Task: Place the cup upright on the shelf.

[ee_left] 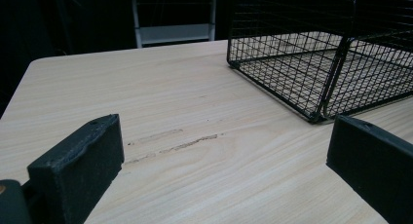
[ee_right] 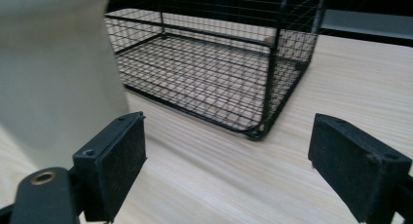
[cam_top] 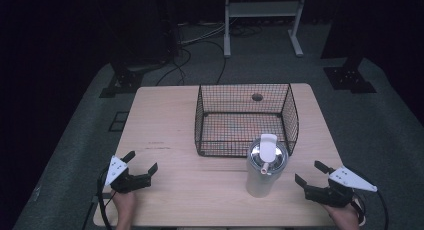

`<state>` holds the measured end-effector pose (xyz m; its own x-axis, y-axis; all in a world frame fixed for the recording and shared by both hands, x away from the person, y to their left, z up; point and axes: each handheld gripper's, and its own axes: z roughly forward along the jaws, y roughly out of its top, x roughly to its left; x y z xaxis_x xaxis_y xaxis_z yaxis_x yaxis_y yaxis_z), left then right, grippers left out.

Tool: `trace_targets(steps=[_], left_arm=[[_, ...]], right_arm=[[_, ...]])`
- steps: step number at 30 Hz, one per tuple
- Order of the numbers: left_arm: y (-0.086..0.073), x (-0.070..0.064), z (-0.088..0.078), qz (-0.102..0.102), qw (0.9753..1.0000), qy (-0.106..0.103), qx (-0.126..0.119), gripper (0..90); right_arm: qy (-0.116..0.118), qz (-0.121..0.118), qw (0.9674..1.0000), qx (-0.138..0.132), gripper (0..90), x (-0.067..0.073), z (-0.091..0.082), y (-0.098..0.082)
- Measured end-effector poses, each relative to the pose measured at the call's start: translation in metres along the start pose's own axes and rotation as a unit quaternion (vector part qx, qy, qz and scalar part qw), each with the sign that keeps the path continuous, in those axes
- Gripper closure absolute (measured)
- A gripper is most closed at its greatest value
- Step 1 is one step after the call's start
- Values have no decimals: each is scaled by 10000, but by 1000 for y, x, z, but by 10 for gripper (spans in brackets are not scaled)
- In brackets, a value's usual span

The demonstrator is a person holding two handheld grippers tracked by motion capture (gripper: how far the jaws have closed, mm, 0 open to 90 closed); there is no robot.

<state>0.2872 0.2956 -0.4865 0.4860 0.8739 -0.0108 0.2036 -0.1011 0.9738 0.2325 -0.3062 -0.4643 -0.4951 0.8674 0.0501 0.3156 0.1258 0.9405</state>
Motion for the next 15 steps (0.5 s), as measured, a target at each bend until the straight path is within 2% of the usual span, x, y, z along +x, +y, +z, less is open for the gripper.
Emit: trace_targets(steps=[11, 12, 13, 15], left_arm=[[0, 0, 0, -2, 10000, 7, -1, 0], [0, 0, 0, -4, 10000, 5, -1, 0], [0, 0, 0, -4, 10000, 5, -1, 0], [0, 0, 0, -1, 10000, 4, -4, 0]], right_arm=[[437, -215, 9988, 71, 126, 25, -2, 3], [581, -262, 9979, 112, 122, 32, 0, 3], [581, -262, 9979, 112, 122, 32, 0, 3], [750, -378, 9964, 138, 107, 42, 2, 5]])
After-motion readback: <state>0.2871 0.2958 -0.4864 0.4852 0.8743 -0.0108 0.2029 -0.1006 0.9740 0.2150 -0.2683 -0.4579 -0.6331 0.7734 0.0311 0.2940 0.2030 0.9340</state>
